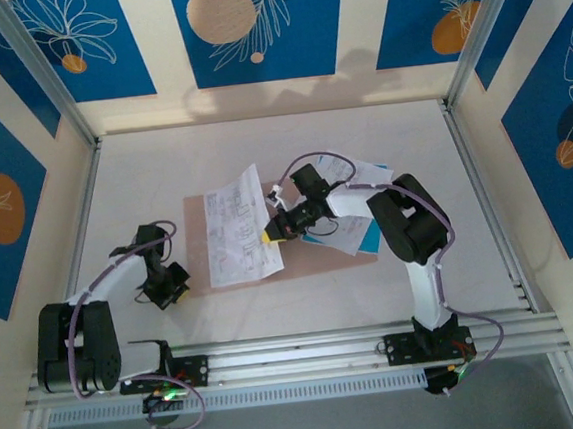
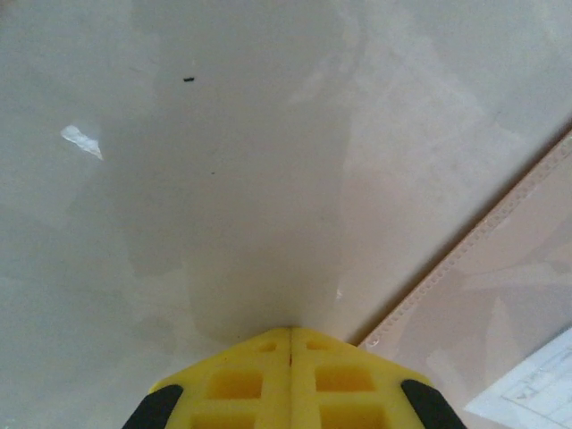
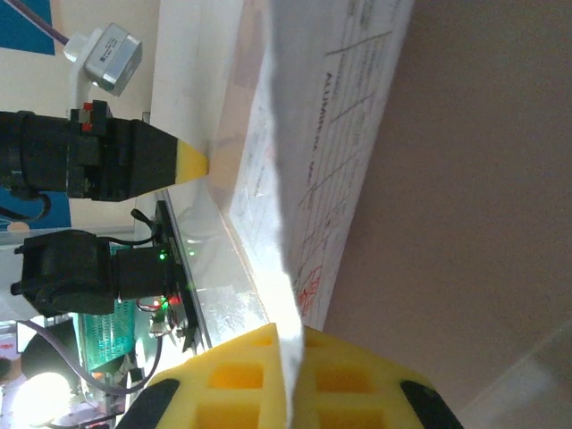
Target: Put the files into the folder
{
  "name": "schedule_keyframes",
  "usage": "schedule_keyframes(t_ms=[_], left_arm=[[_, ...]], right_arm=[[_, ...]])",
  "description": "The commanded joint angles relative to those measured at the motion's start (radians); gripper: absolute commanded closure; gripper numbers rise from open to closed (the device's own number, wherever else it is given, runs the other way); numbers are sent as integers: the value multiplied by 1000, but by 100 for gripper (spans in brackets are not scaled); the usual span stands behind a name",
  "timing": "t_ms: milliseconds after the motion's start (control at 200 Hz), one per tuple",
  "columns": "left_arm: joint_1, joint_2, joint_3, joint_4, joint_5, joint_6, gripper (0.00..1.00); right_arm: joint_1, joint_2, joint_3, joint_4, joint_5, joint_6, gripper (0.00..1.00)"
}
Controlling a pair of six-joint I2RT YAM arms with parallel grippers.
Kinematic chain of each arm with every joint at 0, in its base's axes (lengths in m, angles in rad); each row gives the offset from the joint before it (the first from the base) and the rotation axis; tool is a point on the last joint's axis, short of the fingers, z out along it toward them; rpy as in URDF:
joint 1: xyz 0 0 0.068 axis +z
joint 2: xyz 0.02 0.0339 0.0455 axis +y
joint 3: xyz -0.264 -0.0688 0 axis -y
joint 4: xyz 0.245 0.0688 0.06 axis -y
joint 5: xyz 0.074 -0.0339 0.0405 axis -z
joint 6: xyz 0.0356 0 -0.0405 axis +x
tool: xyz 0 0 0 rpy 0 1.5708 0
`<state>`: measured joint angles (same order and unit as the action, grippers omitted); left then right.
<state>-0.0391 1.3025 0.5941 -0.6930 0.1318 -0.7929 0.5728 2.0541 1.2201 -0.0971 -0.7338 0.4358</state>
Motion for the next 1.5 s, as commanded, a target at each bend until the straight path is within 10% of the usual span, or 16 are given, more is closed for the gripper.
schedule_keyframes(t_ms=[0,1496], left_arm=[[7,40,-25,67,51,17,100],[5,44,-19,65,72,24,100]], right_arm=[[10,25,13,78,-20,74,100],[96,87,-67,312,56,296,100]])
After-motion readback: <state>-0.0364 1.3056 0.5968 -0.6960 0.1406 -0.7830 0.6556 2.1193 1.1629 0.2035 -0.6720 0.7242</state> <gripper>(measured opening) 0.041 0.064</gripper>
